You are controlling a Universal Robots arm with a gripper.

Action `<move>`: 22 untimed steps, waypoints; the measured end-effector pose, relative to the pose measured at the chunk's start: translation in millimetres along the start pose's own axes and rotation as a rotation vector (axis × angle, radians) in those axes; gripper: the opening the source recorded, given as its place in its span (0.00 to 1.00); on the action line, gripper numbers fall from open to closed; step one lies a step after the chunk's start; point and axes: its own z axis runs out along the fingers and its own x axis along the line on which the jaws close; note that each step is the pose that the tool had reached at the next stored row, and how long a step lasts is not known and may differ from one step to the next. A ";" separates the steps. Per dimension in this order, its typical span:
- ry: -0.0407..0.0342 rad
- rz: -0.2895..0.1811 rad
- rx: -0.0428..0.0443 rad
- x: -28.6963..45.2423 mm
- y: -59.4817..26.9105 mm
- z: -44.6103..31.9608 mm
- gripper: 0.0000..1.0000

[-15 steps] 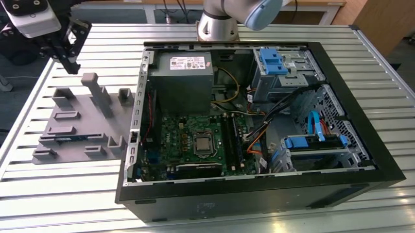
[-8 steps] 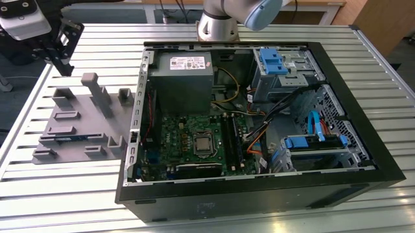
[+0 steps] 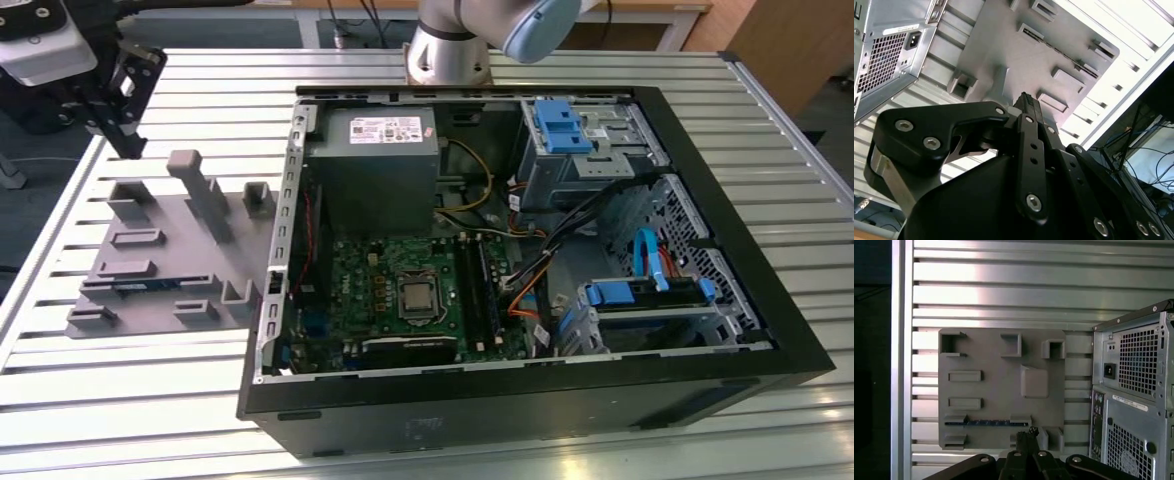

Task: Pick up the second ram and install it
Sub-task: 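Reach for the second ram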

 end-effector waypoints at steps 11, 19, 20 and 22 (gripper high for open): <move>-0.0001 0.000 -0.0001 2.2 -4.9 0.4 0.11; -0.0001 0.000 -0.0005 11.7 -7.9 0.7 0.11; -0.0002 0.000 -0.0005 13.6 -8.4 0.7 0.11; -0.0001 0.000 -0.0005 17.2 -10.2 0.9 0.11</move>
